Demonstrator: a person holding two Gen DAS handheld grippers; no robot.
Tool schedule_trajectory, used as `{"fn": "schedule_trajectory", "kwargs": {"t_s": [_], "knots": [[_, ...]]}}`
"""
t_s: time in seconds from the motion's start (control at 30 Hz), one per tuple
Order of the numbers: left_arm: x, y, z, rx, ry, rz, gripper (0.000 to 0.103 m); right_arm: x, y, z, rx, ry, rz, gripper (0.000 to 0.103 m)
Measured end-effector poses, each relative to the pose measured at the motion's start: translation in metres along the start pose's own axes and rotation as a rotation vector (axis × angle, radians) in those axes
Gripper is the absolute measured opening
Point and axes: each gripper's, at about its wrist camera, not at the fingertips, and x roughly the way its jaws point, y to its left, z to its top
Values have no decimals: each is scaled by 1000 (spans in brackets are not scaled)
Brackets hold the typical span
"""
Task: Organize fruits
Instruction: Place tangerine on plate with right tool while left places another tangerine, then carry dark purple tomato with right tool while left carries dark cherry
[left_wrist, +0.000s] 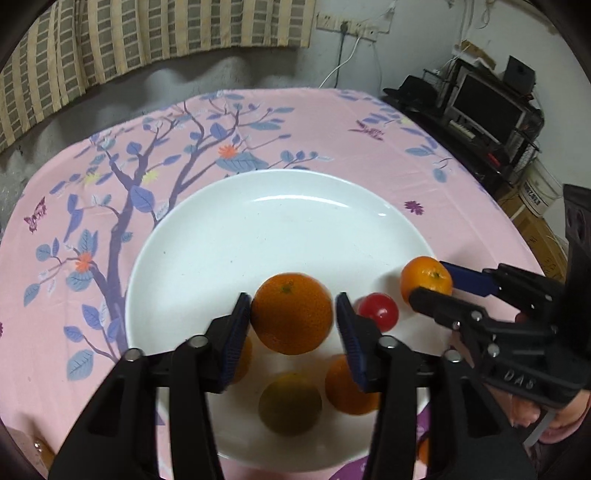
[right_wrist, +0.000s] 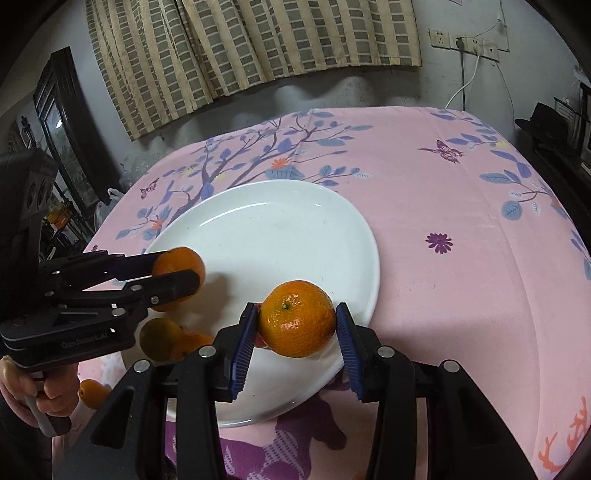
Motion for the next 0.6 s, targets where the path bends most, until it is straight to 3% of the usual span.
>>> {"fn": "schedule_trajectory", "kwargs": {"t_s": [0.03,0.07,0.1,0.23,0.43,0.6], "knots": [[-4,0,0,-7,-16,11,77,1,0,-1,3,7,14,52],[-14,0,-1,-14,-50,17,81,0,0,-1,9,8,29,59],[-22,0,-3,-18,-70,11,83,-3,1,-2,6,2,23,59],[-63,6,-14,-33,-94,-40,87,-27,9,-3,-28,-43,2,59],[-129,10,-63,-3,-179,89,97,-60,37,-16,-94,-101,11,64],[-160,21,-115,-40,-206,89,98,-79,69,-45,-158,-60,54,64]]}}
